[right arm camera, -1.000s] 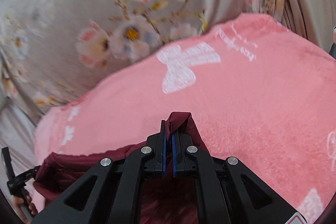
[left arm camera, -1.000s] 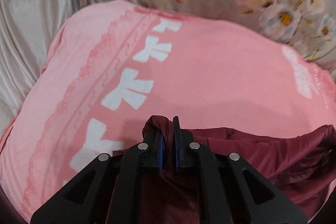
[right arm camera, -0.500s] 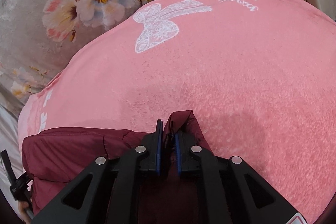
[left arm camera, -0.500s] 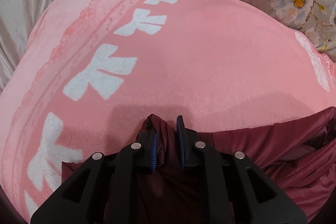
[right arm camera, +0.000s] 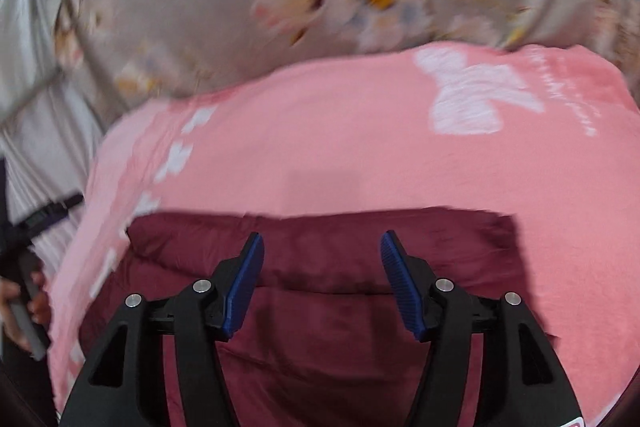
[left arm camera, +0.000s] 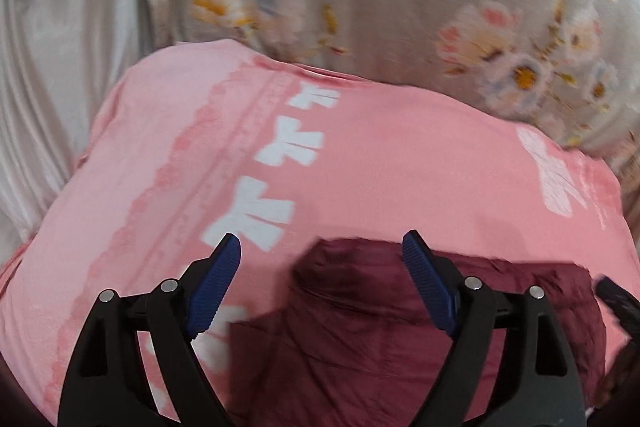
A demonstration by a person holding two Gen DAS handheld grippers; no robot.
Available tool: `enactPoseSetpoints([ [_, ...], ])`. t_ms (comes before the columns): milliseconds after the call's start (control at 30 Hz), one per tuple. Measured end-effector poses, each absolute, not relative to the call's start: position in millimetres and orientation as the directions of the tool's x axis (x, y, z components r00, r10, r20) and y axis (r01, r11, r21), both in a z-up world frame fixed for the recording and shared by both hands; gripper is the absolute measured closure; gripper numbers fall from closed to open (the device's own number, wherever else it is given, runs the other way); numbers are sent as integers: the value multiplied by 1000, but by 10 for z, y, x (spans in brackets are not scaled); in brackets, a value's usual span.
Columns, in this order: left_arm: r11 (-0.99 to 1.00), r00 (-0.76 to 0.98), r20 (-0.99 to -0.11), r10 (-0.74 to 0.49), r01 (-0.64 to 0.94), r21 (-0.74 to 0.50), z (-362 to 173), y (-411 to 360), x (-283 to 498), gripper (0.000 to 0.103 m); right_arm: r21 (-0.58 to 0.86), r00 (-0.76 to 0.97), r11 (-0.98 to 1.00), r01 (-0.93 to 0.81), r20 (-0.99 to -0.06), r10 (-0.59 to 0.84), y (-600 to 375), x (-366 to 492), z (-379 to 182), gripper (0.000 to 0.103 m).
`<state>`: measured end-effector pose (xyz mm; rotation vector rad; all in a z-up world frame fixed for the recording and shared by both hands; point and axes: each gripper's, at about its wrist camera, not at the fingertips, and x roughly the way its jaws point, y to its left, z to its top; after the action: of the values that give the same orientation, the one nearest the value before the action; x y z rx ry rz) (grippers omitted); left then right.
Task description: Fold large clothes
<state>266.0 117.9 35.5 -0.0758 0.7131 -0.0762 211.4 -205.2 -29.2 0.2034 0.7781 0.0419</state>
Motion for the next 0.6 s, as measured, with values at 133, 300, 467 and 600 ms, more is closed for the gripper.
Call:
enactPoseSetpoints([
  [133,989,731,-673,-114,151,-4,274,677,2535,22,134,643,991,23,-761,88,-1802,2410,-558,97],
  [300,966,702,-696,-149,254,49,140,108,2606,22,187,737,982,33,-668,102,-1938,2403,-149,100],
  [467,961,652,-735,-185,275,2,-43,-258,3002,23,175,687,982,68,-722,81,-1967,2748,-291,101],
  [600,968,607,-784,-132,249,30,-447,-433,3295,24,181,638,979,95,-766,80,-1963,2881,-742,102],
])
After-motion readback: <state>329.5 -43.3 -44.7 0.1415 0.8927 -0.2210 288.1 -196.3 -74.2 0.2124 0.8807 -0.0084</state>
